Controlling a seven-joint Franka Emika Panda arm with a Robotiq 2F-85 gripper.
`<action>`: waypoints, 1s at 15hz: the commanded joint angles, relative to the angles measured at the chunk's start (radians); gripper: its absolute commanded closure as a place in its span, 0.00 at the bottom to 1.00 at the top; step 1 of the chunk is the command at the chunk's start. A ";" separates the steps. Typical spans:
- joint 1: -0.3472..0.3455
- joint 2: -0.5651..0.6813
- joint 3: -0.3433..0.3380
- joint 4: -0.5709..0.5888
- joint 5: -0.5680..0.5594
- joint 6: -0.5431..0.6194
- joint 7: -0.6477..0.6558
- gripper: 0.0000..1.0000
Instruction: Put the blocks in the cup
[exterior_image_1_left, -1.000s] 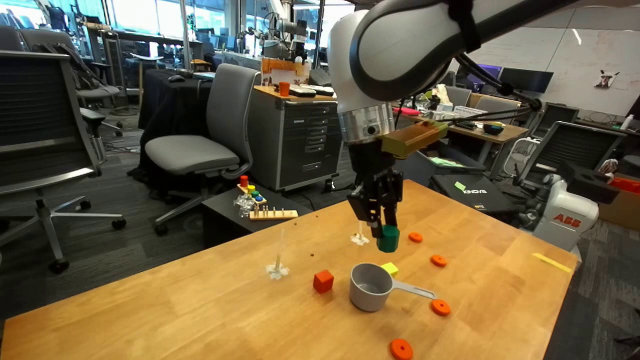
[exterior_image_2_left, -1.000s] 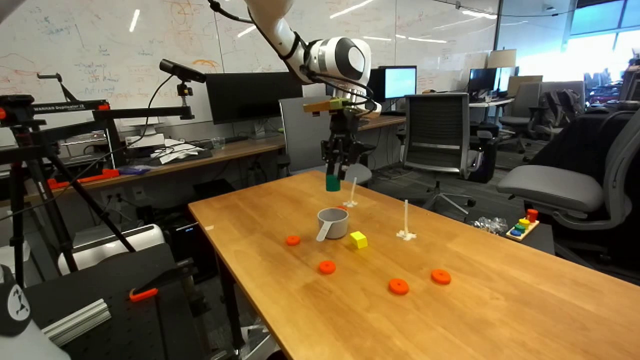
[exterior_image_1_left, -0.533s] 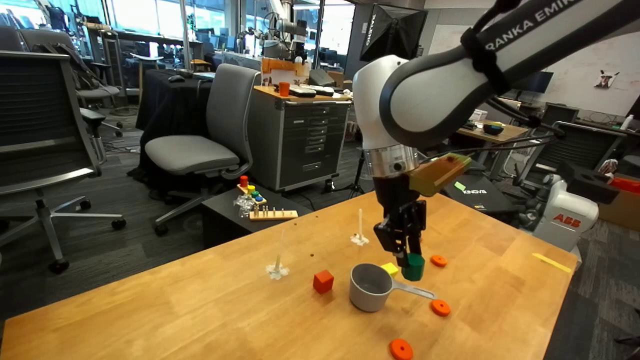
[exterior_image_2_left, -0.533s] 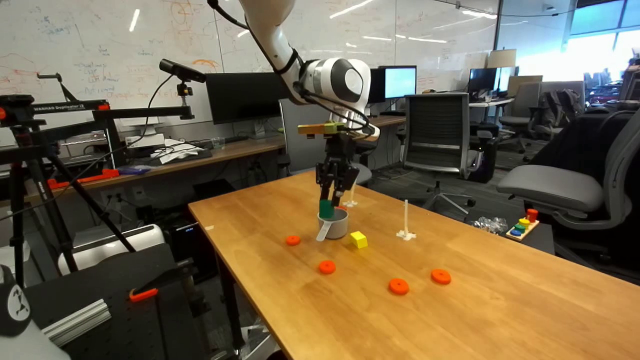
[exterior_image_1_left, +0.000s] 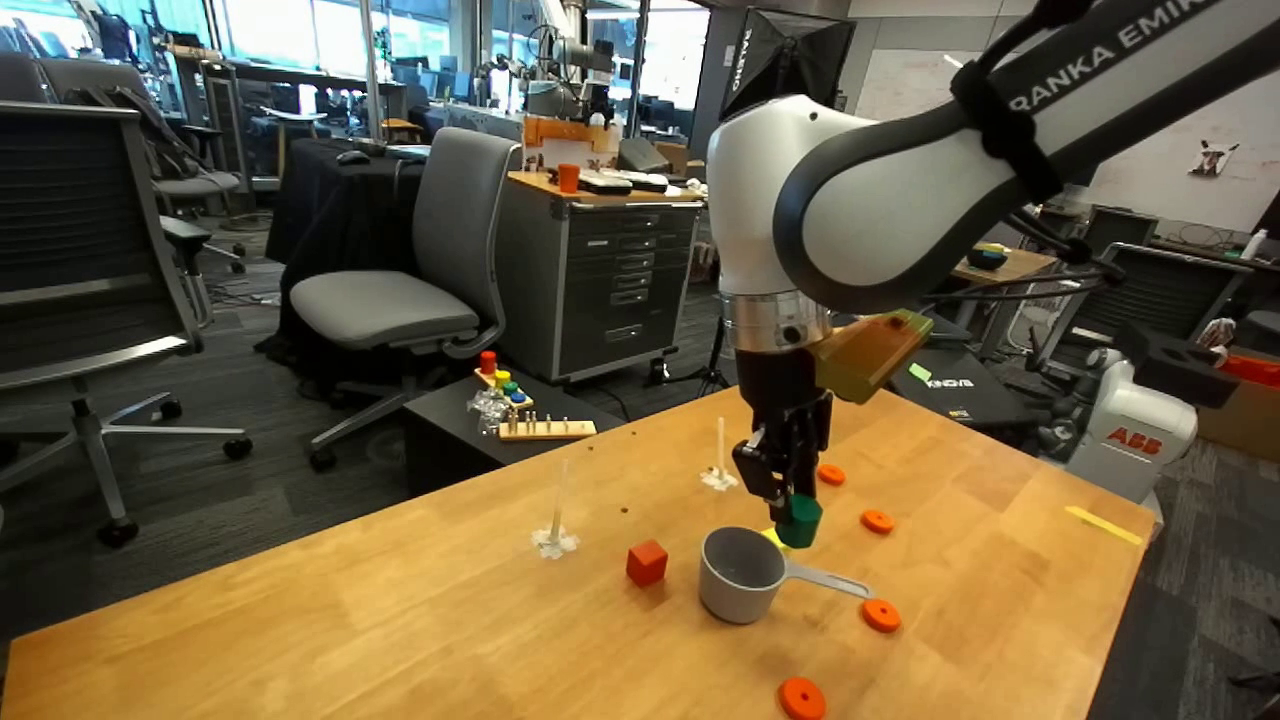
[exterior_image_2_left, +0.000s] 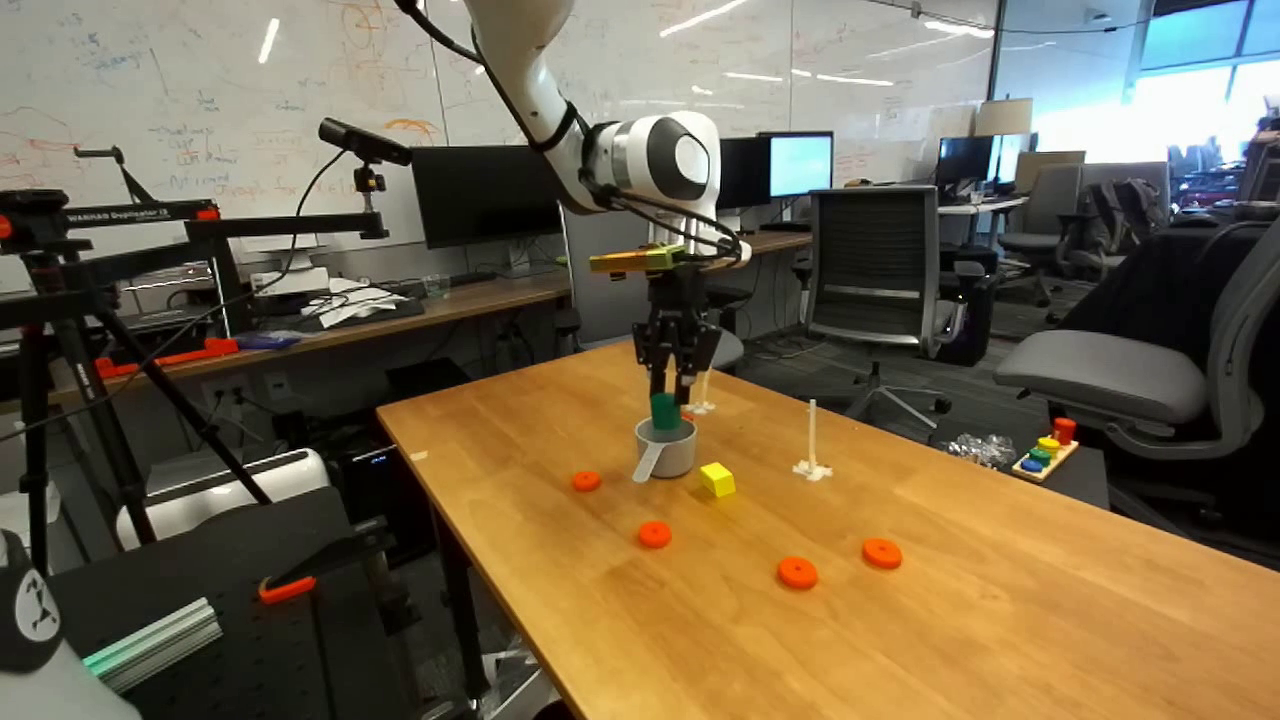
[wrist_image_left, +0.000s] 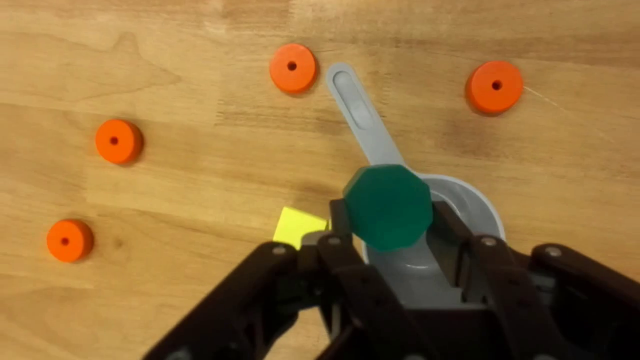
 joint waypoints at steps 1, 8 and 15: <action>0.003 -0.043 0.007 -0.035 -0.020 0.025 -0.013 0.81; 0.006 -0.022 0.014 -0.028 -0.046 0.113 -0.074 0.81; 0.000 -0.008 0.026 -0.019 -0.041 0.138 -0.118 0.81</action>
